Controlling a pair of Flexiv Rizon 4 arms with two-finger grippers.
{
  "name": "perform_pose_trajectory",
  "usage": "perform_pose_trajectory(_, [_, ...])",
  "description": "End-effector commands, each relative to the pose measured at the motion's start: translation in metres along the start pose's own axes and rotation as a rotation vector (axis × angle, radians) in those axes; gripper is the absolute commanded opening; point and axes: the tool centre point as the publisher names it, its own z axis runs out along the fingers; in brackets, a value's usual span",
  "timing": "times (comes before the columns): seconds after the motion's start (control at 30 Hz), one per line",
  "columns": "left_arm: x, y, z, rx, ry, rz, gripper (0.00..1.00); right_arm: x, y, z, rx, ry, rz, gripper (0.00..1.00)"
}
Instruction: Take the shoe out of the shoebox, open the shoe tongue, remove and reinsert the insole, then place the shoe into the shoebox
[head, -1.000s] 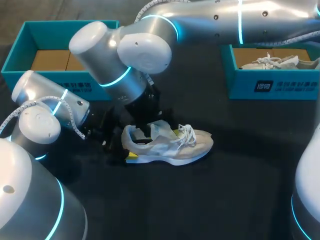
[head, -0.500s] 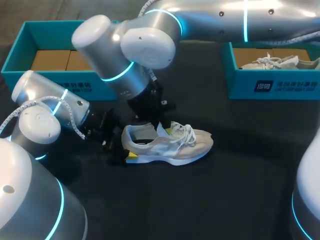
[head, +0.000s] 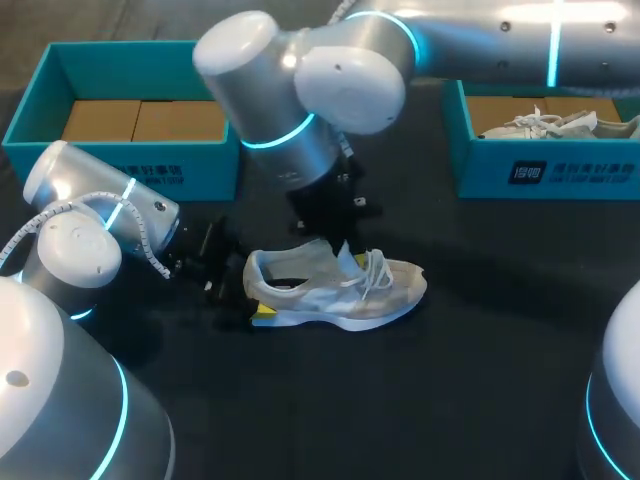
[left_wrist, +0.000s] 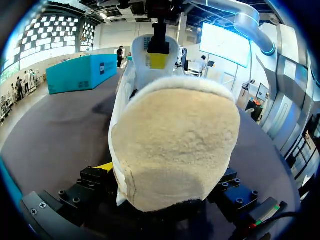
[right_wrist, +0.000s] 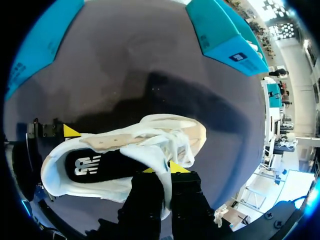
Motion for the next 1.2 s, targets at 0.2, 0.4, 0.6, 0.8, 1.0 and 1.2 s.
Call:
perform_pose_trajectory(0.2, [-0.004, 0.004, 0.003, -0.003, 0.000, -0.001, 0.00, -0.024, -0.004, -0.001, -0.018, 0.109, 0.271, 0.00])
perform_pose_trajectory(0.4, [-0.004, 0.004, 0.003, -0.003, 0.000, -0.001, 0.00, -0.033, -0.005, 0.004, -0.014, 0.123, 0.291, 0.00])
perform_pose_trajectory(0.6, [-0.004, 0.004, 0.003, -0.003, 0.000, -0.001, 0.00, -0.045, -0.005, 0.013, -0.007, 0.150, 0.316, 0.00])
perform_pose_trajectory(0.8, [-0.004, 0.004, 0.003, -0.003, 0.000, -0.001, 0.00, -0.058, -0.005, 0.021, -0.005, 0.158, 0.350, 0.00])
perform_pose_trajectory(1.0, [-0.004, 0.004, 0.003, -0.003, 0.000, -0.001, 0.00, -0.064, -0.005, 0.034, 0.008, 0.162, 0.366, 0.09])
perform_pose_trajectory(1.2, [-0.004, 0.004, 0.003, -0.003, 0.000, -0.001, 0.00, -0.063, -0.004, 0.049, 0.025, 0.175, 0.374, 0.20])
